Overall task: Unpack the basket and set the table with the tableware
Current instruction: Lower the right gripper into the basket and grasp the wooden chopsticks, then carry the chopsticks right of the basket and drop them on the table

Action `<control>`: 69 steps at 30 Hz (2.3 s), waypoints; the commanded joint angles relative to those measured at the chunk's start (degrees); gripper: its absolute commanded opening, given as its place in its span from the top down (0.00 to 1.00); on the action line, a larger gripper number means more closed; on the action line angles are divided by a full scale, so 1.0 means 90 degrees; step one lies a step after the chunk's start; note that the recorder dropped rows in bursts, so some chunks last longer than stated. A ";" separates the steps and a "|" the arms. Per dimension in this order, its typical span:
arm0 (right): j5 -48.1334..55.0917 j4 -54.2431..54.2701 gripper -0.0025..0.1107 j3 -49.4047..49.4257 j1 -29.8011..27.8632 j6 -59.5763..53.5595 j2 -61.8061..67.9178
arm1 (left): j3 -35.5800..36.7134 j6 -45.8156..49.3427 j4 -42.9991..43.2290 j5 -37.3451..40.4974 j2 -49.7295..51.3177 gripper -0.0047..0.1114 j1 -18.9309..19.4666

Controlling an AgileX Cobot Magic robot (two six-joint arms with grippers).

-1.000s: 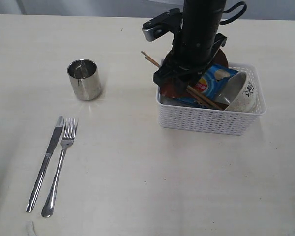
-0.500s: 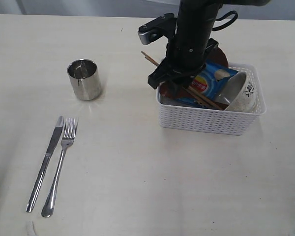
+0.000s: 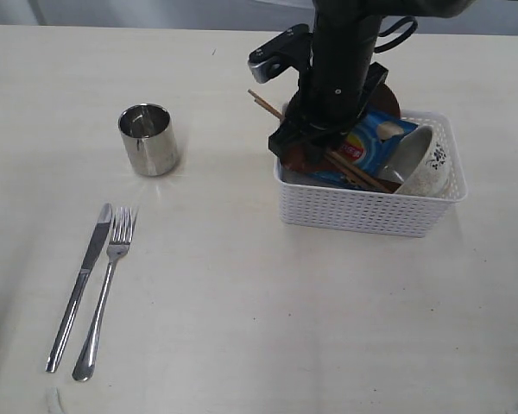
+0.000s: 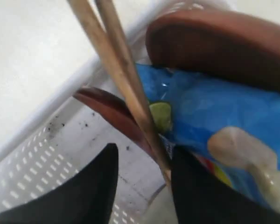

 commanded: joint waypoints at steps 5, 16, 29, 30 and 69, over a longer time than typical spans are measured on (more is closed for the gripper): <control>-0.0015 -0.0330 0.65 0.0013 -0.0042 0.0018 0.0210 | 0.0016 -0.0028 -0.0015 -0.0053 -0.0015 0.96 -0.0037; 0.0029 -0.0438 0.67 0.0013 -0.0042 -0.0028 0.0312 | 0.0016 -0.0028 -0.0015 -0.0053 -0.0015 0.96 -0.0037; 0.0206 -0.0489 0.98 0.0013 -0.0042 -0.0138 0.0233 | 0.0016 -0.0028 -0.0015 -0.0053 -0.0015 0.96 -0.0037; 0.0206 -0.0489 0.98 0.0013 -0.0042 -0.0138 0.0202 | 0.0016 -0.0028 -0.0015 -0.0053 -0.0015 0.96 -0.0037; -0.0788 -0.0588 0.98 0.2441 -0.3675 0.1514 -0.0772 | 0.0016 -0.0028 -0.0015 -0.0053 -0.0015 0.96 -0.0037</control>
